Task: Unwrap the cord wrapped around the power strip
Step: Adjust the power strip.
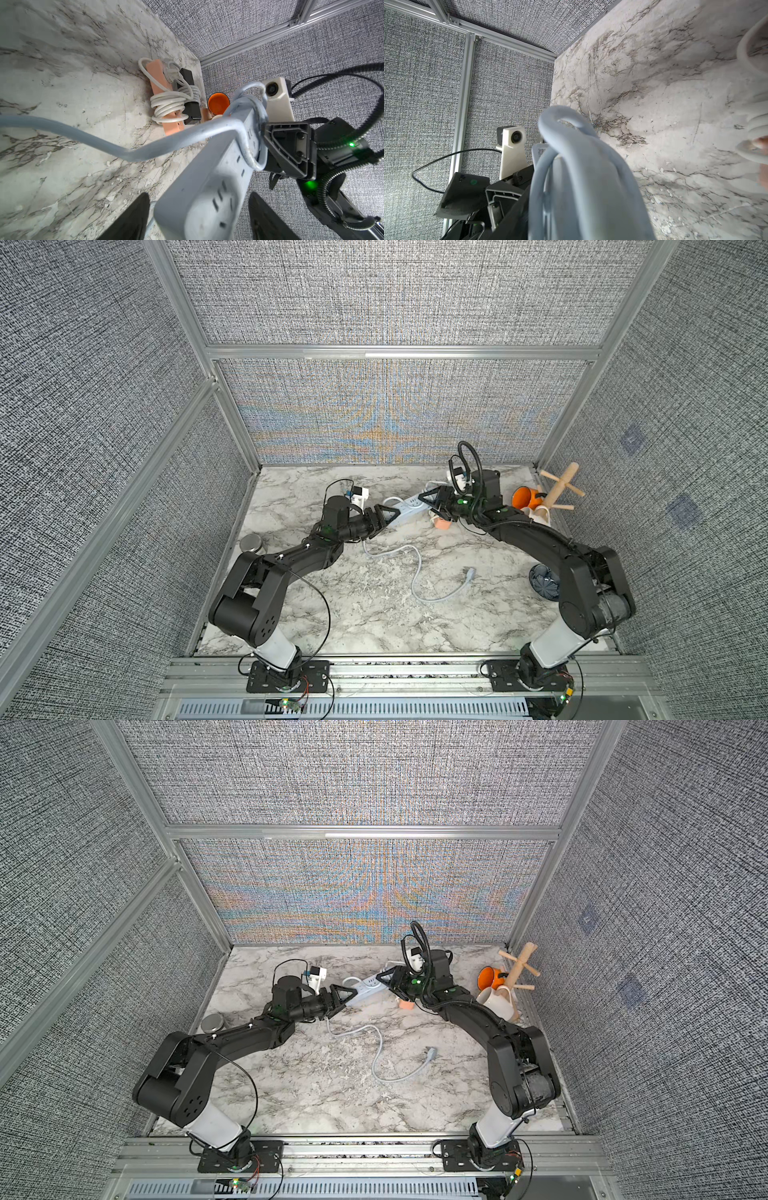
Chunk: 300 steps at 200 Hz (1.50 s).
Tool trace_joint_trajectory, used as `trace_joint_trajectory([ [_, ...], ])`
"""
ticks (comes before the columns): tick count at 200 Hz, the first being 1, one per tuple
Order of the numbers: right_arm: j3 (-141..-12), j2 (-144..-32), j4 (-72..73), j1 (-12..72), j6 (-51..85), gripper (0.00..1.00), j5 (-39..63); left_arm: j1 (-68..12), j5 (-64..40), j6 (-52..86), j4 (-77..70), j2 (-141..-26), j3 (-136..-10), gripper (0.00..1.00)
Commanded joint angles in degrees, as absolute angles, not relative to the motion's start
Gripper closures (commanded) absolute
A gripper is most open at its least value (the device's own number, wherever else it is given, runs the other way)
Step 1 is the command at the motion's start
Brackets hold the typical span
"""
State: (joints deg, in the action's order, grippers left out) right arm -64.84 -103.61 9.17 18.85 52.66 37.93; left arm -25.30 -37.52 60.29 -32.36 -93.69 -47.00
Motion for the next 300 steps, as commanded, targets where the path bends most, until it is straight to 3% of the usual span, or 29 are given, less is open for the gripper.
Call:
trace_joint_trajectory([
  [1, -65.13, -103.56, 14.23, 19.30, 54.12, 1.00, 38.79, -25.47, -37.22, 62.15, -37.83, -94.64, -47.20, 0.25],
  [58, -64.25, -104.81, 16.13, 20.28, 55.37, 1.00, 40.51, -25.50, -34.60, 64.98, -41.90, -96.47, -47.85, 0.33],
  [135, -66.77, -107.05, 13.73, 20.45, 54.77, 1.00, 40.56, -25.55, -34.75, 64.96, -37.31, -93.94, -49.46, 0.72],
  [175, -68.67, -107.34, 10.79, 20.33, 52.93, 0.68, 40.97, -25.19, -36.54, 63.18, -29.64, -93.28, -52.56, 0.89],
  [191, -69.21, -107.37, 9.83, 20.23, 52.23, 0.61, 41.22, -24.93, -37.60, 63.20, -28.56, -93.76, -53.49, 0.95],
  [212, -69.60, -107.16, 8.50, 19.71, 51.40, 0.40, 41.42, -24.42, -38.73, 62.67, -26.93, -94.25, -54.40, 1.00],
  [232, -69.47, -106.66, 7.37, 18.70, 50.50, 0.32, 41.84, -23.71, -39.07, 62.33, -26.13, -94.13, -54.49, 1.00],
  [272, -69.47, -106.23, 4.51, 17.59, 48.40, 0.30, 41.94, -23.03, -39.78, 62.14, -25.31, -94.76, -55.80, 1.00],
  [292, -69.99, -106.08, 0.23, 16.80, 45.09, 0.20, 42.12, -22.18, -39.43, 61.09, -23.09, -94.68, -56.78, 1.00],
  [300, -70.58, -106.09, -2.42, 16.19, 43.14, 0.11, 42.19, -21.91, -39.50, 60.13, -20.95, -94.78, -57.64, 1.00],
])
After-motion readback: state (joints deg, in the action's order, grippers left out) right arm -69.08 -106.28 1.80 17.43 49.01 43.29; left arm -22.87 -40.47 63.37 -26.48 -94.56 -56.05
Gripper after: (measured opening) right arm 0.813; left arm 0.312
